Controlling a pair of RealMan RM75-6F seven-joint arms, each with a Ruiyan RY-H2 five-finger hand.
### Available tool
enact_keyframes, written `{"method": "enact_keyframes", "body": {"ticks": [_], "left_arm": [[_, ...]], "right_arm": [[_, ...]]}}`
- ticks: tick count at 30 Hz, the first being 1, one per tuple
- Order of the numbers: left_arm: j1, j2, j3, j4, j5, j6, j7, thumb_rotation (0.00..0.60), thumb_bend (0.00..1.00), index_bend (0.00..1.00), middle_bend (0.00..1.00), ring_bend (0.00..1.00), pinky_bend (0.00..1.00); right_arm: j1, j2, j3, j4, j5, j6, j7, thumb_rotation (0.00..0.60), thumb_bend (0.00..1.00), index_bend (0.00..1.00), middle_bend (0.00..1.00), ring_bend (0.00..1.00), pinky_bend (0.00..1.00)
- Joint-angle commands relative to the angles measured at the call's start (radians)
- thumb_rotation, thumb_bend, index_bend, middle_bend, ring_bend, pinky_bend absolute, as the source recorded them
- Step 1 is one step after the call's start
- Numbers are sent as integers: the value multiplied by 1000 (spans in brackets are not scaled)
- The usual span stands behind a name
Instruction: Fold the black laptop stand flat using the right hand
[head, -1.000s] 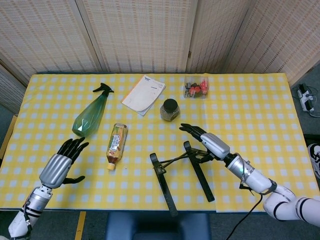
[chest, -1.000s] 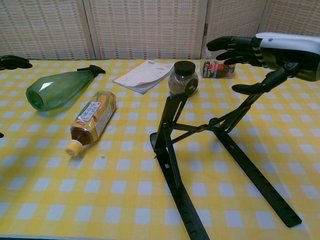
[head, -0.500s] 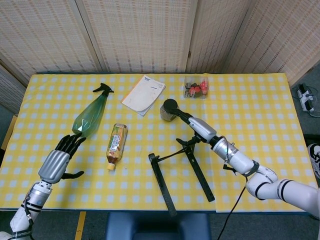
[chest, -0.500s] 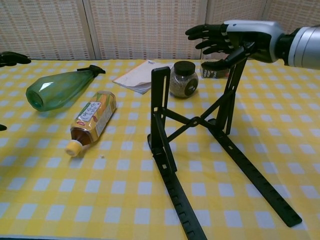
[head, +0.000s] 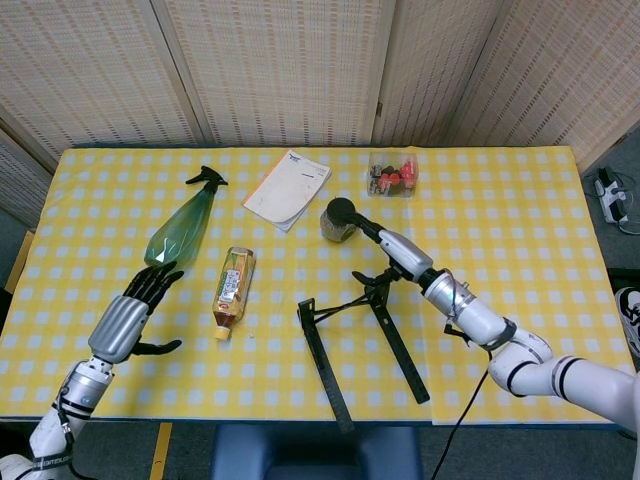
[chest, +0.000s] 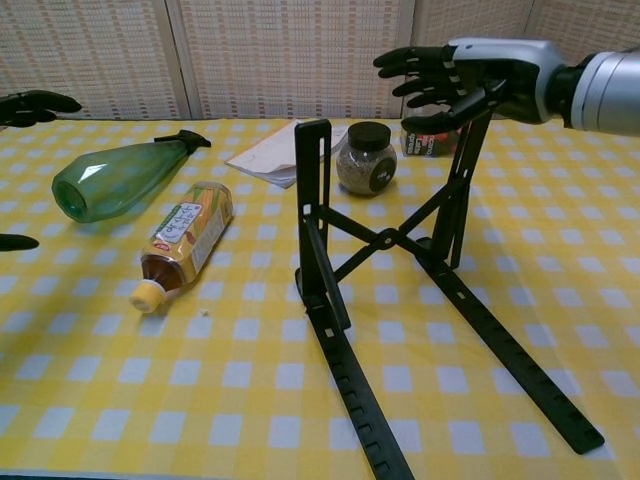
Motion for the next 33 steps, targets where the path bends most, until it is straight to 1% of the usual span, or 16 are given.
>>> {"method": "enact_keyframes", "body": {"ticks": [1, 4, 8, 13, 17, 20, 26, 30, 33], "left_arm": [[-45, -8, -21, -28, 13, -26, -72, 600, 135, 7, 36, 59, 0], [-83, -32, -42, -44, 11, -53, -98, 600, 135, 7, 40, 62, 0], [-137, -71, -62, -56, -4, -112, -97, 600, 135, 3, 40, 64, 0], [-195, -129, -77, -56, -48, -194, -73, 600, 135, 0, 40, 66, 0], [-225, -167, -85, -50, -83, -236, -65, 600, 135, 0, 40, 66, 0], [-241, -188, -90, -41, -102, -254, -58, 600, 135, 0, 40, 65, 0], [-251, -218, -99, -46, -129, -251, -72, 600, 135, 0, 41, 61, 0], [-258, -229, -97, -43, -134, -254, -78, 600, 135, 0, 40, 60, 0], [-265, -239, -99, -39, -140, -257, -79, 600, 135, 0, 40, 59, 0]], "right_arm": [[-12, 14, -8, -11, -5, 12, 2, 600, 399, 0, 0, 30, 0], [-20, 22, -9, -18, -2, 21, 1, 600, 399, 0, 0, 29, 0], [-27, 30, -13, -28, -6, 31, -5, 600, 399, 0, 0, 29, 0], [-33, 43, -17, -46, -15, 41, -12, 600, 399, 0, 0, 27, 0], [-35, 51, -22, -58, -19, 43, -22, 600, 400, 0, 0, 28, 0], [-34, 57, -24, -69, -24, 42, -28, 600, 400, 0, 0, 34, 0], [-31, 94, -35, -109, -41, 36, -67, 600, 398, 0, 0, 0, 0], [-41, 132, -37, -153, -41, 49, -106, 600, 334, 0, 0, 0, 0], [-54, 156, -34, -182, -39, 72, -122, 600, 329, 0, 0, 0, 0]]}}
